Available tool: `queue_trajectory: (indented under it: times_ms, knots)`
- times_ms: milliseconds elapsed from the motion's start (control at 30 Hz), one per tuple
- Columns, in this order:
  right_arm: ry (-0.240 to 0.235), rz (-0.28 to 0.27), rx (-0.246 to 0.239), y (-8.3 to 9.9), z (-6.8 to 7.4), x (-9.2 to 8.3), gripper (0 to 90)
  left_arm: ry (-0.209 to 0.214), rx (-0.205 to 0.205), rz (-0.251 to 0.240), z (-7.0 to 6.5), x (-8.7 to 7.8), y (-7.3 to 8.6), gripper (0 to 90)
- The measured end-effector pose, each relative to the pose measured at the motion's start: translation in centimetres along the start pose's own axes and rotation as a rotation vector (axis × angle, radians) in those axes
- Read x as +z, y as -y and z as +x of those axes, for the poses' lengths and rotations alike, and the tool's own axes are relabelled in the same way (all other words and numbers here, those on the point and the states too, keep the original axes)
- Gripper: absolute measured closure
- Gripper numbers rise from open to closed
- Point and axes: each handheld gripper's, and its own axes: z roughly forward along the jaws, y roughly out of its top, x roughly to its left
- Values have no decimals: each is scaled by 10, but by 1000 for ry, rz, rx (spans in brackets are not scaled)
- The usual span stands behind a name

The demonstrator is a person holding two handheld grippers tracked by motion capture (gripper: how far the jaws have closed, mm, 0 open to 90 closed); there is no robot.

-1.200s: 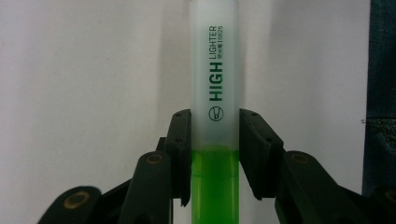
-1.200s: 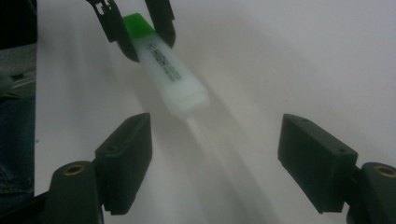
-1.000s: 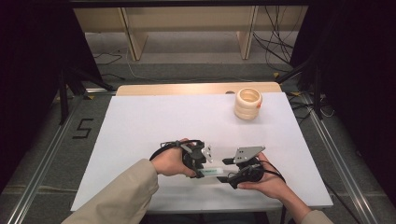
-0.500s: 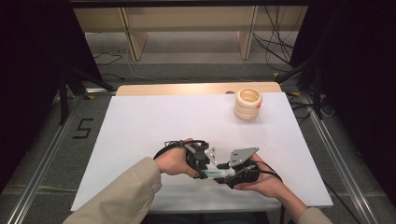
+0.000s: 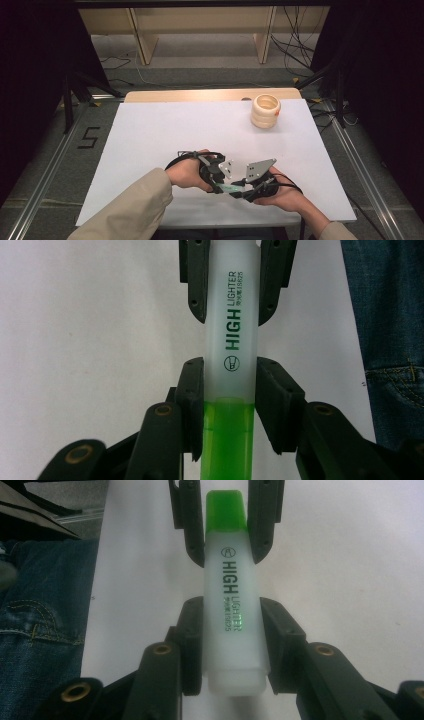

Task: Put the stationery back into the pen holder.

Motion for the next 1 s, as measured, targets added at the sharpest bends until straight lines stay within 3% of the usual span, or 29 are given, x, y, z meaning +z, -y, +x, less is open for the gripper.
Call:
queue_trajectory:
  times_ms: [100,133,167,200,233,267,300,333,400,433,467,533,567,600,733,767,800,900,1000]
  knots:
    - [13,-7,3,0,0,-2,657,-14,-9,-23,1,-2,1,635]
    - [19,-5,4,-1,0,-3,658,-39,-34,-62,2,-6,2,609]
    - [26,-7,4,-1,0,-4,658,-39,-34,-62,2,-6,2,570]
    - [36,-10,13,-1,0,-4,658,-81,-81,-94,5,-13,5,521]
    - [51,-10,13,-1,-1,-5,658,-81,-81,-94,5,-13,5,475]
    - [64,-8,25,-1,-1,-6,658,-142,-144,-141,6,-20,10,425]
    - [81,-15,37,-1,-1,-7,658,-142,-144,-141,6,-20,10,378]
    - [99,-21,47,0,-2,-8,658,-201,-214,-186,8,-28,17,353]
    - [137,-38,68,0,-5,-11,658,-254,-285,-234,9,-35,25,306]
    - [137,-38,68,0,-5,-11,658,-254,-285,-234,9,-35,25,287]
    - [179,-60,92,0,-7,-14,658,-290,-362,-274,10,-39,34,269]
    - [213,-81,103,0,-8,-16,658,-329,-437,-312,10,-40,42,252]
    - [233,-95,110,0,-9,-17,658,-329,-437,-312,10,-40,42,250]
    - [250,-104,114,-1,-9,-18,658,-362,-497,-347,9,-38,50,244]
    - [304,-145,139,-2,-10,-22,658,-363,-625,-432,9,-30,60,247]
    - [315,-153,145,-2,-10,-22,658,-363,-625,-432,9,-30,60,252]
    - [323,-159,150,-1,-10,-23,658,-353,-659,-457,9,-26,62,256]
    - [341,-172,160,-1,-11,-25,658,-337,-677,-484,9,-23,62,266]
    - [350,-180,161,-1,-11,-25,658,-305,-710,-542,10,-19,58,277]
